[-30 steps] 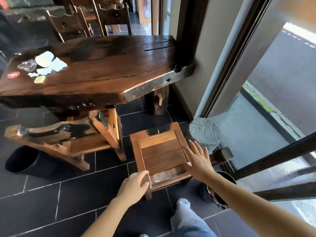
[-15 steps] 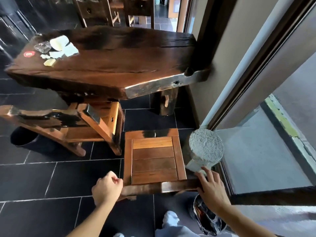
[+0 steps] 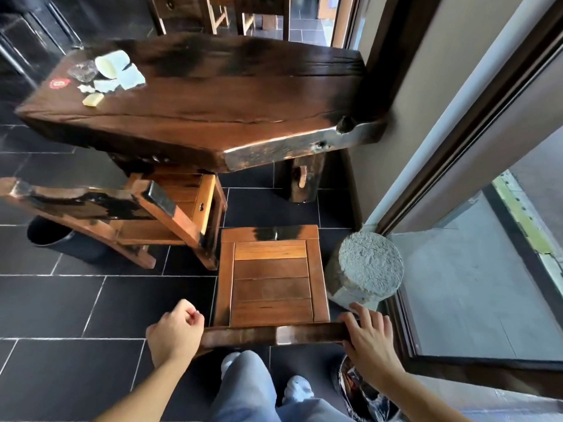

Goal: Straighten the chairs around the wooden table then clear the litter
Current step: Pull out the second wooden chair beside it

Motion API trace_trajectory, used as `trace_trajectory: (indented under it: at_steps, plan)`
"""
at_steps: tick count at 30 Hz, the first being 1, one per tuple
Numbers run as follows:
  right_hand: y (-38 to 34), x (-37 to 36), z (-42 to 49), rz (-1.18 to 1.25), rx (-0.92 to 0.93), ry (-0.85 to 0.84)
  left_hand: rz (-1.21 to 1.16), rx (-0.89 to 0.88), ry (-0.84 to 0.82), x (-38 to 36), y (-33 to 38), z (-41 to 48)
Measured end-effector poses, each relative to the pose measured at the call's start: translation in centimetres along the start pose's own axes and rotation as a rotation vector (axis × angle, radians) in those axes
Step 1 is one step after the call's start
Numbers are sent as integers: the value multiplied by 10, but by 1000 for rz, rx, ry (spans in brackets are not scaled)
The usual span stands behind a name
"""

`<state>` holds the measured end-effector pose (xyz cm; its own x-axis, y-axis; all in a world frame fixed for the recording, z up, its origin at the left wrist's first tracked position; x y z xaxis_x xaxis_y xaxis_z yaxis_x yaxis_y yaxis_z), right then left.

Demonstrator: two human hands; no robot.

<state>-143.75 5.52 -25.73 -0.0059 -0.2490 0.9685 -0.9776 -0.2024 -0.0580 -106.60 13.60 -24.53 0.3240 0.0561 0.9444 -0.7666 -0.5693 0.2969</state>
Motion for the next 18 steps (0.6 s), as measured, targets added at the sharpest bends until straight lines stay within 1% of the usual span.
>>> trace_trajectory:
  at_steps: [3, 4, 5, 7, 10, 14, 18]
  plan:
    - [1, 7, 21, -39, 17, -10, -22, 14, -7, -4, 3, 12]
    - [2, 9, 30, -51, 21, -22, -19, -9, -8, -5, 8, 18]
    - [4, 11, 36, -50, 20, -34, 12, -67, -12, -4, 15, 21]
    - [5, 16, 57, -35, 28, -60, 102, -258, -20, -7, 34, 38]
    - [4, 27, 81, 18, 70, -65, 147, -423, -59, -10, 56, 55]
    - [7, 33, 104, 34, 74, -132, 127, -497, -57, -7, 72, 70]
    - [-4, 41, 140, 21, 88, -142, 105, -487, -50, -3, 73, 104]
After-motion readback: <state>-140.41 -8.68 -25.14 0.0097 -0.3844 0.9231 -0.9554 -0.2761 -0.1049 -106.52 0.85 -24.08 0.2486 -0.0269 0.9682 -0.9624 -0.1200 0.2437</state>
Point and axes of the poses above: each hand's wrist, its own z-axis towards the middle knuckle, its own x-axis out of the back of the hand, y = z × x, the point moved 7 cm from there along z, towards the middle knuckle, and after that the axes turned 9 degrees about -x, right-handed, at the moved point
